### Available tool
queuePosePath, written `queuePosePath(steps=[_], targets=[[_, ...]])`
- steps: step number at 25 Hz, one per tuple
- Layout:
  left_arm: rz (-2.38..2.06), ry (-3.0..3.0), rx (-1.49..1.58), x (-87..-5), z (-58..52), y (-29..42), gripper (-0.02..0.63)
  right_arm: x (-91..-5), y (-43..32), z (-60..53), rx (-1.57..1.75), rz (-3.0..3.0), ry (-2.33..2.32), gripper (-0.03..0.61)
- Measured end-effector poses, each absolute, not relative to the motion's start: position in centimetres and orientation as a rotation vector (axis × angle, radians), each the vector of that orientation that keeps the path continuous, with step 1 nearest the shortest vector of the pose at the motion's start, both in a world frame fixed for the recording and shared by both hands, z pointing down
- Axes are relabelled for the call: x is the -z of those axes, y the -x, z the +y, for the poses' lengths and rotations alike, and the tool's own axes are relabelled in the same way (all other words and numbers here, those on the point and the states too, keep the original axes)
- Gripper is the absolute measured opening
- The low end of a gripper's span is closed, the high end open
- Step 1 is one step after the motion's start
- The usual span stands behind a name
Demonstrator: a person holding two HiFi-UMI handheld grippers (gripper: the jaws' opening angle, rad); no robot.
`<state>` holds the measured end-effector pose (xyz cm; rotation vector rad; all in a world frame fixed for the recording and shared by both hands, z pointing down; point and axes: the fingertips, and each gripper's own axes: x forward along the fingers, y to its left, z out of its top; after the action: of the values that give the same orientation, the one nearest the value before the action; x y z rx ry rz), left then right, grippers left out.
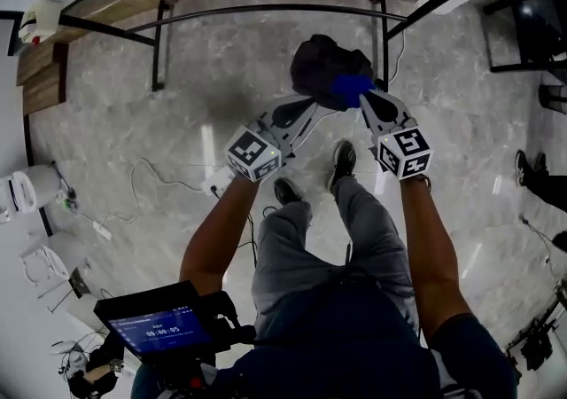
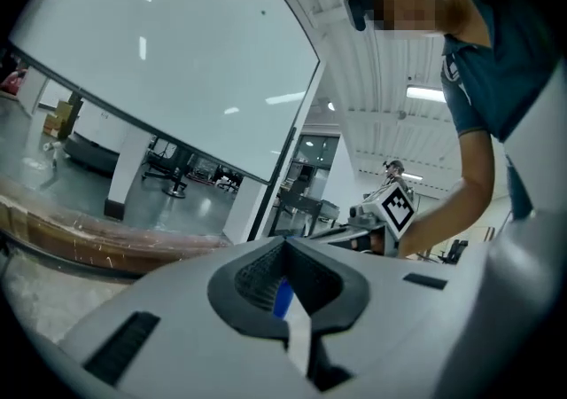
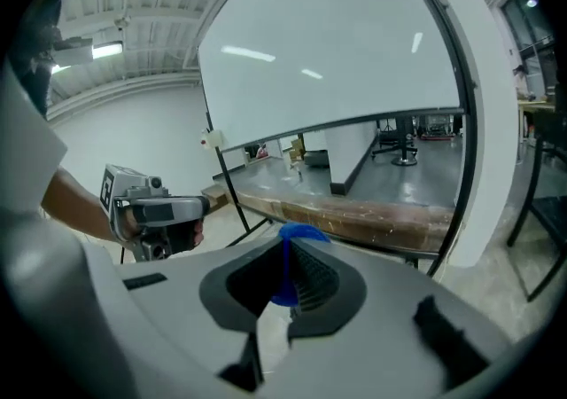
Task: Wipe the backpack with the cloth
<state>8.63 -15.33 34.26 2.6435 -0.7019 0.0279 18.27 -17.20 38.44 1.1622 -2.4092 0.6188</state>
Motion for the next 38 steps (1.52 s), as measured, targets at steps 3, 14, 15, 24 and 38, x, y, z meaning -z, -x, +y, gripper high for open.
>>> queuePosePath(steps=[3, 14, 15, 24, 38], targets=[[-0.74, -2.609, -0.014, -40.6, -18.1, -9.1, 0.002, -45.0, -18.7, -19.4, -0.64, -2.383, -1.134, 0.017], [-0.754, -2.586, -0.026, -57.8, -20.8, -8.1, 0.002, -63.7, -14.7, -24.4, -0.632, -2.371, -1.009, 0.017], [-0.763, -2.584, -0.028, -58.6, -20.8, -7.8, 0.002, -64.6, -13.4, -24.4, -0.626, -2.382, -0.969, 0.017], [-0.883, -2.516, -0.103, -65.8, -20.4, -1.2, 0.002, -75.1, -0.8, -20.0, -0.654, -2.394, -0.593, 0.017], [-0.811, -2.498, -0.1, -67.4, -18.3, -3.5, 0.002, -74.6, -18.7, -16.6, -0.765, -2.171, -1.033, 0.017]])
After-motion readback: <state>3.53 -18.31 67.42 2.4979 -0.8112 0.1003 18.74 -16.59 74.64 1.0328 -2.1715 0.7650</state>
